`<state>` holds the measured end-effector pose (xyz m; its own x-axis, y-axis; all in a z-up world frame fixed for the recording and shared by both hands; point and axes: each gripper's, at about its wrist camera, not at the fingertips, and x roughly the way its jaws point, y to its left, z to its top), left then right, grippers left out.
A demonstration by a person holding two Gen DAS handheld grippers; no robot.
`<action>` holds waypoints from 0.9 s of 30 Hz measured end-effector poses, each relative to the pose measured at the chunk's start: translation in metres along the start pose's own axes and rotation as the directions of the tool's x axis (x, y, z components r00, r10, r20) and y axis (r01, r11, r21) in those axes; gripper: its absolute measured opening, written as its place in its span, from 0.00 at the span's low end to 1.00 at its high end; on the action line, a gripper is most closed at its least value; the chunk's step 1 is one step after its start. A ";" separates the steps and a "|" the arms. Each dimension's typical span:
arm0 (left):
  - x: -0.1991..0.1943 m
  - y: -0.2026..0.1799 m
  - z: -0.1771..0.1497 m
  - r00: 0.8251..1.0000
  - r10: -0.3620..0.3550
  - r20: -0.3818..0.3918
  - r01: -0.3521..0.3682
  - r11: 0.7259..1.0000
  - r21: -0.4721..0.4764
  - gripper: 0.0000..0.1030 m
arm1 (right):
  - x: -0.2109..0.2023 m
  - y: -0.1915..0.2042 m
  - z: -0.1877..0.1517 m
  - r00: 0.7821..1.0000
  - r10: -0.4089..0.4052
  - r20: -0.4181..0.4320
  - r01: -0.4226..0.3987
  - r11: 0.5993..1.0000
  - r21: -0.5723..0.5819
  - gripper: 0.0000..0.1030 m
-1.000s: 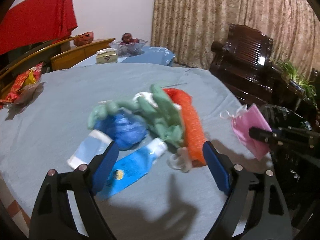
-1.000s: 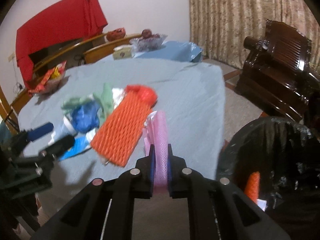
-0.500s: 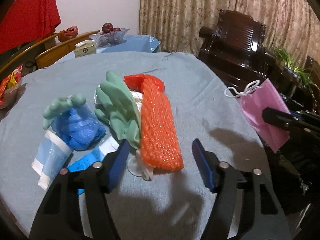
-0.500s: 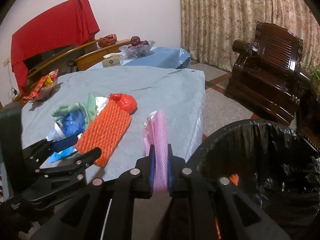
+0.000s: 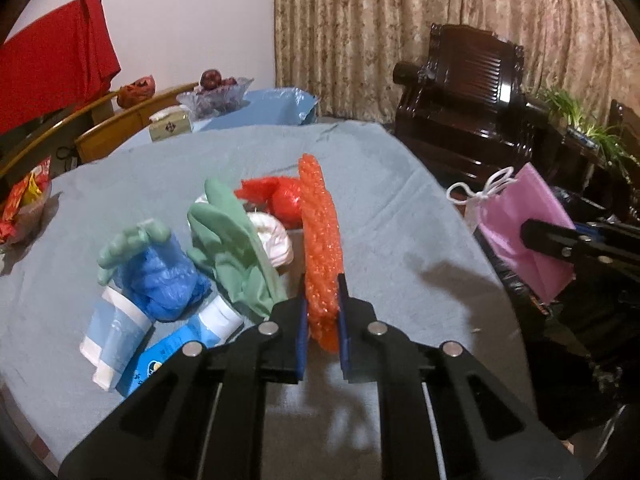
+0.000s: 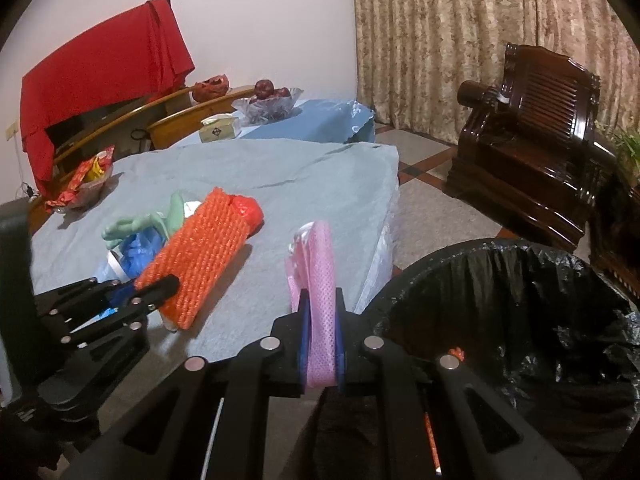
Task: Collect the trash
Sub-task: 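Carry the pink mask and orange net over the bin and release both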
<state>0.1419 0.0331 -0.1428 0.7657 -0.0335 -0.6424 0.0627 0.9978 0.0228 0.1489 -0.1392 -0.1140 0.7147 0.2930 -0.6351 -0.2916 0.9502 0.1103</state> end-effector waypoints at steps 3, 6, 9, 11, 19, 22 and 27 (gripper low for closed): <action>-0.014 -0.004 0.005 1.000 -0.017 0.021 0.017 1.000 0.000 0.11 | -0.007 -0.002 0.003 1.000 -0.001 0.014 0.001 1.000 0.005 0.10; -0.024 -0.008 0.010 0.999 -0.023 0.034 0.023 1.000 0.004 0.11 | -0.016 -0.004 0.007 0.999 -0.002 0.032 0.001 1.000 0.013 0.10; -0.032 -0.013 0.015 0.998 -0.031 0.045 0.031 1.000 0.007 0.11 | -0.028 -0.006 0.009 0.999 -0.009 0.052 0.008 1.000 0.017 0.10; -0.038 -0.018 0.020 0.998 -0.045 0.054 0.045 0.999 0.010 0.11 | -0.037 -0.009 0.012 0.998 -0.013 0.066 0.011 1.000 0.025 0.10; -0.054 -0.042 0.030 0.992 -0.102 0.079 0.099 0.994 0.038 0.11 | -0.066 -0.026 0.016 0.993 -0.054 0.104 0.050 0.998 0.047 0.10; -0.057 -0.051 0.034 0.988 -0.130 0.085 0.126 0.991 0.050 0.11 | -0.077 -0.035 0.016 0.990 -0.075 0.116 0.068 0.996 0.059 0.10; -0.061 -0.071 0.039 0.980 -0.170 0.099 0.162 0.983 0.083 0.11 | -0.092 -0.053 0.012 0.986 -0.113 0.126 0.103 0.991 0.084 0.10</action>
<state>0.1153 -0.0377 -0.0755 0.8031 -0.2085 -0.5582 0.2394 0.9708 -0.0182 0.1060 -0.2149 -0.0518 0.8175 0.1947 -0.5420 -0.1620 0.9809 0.1081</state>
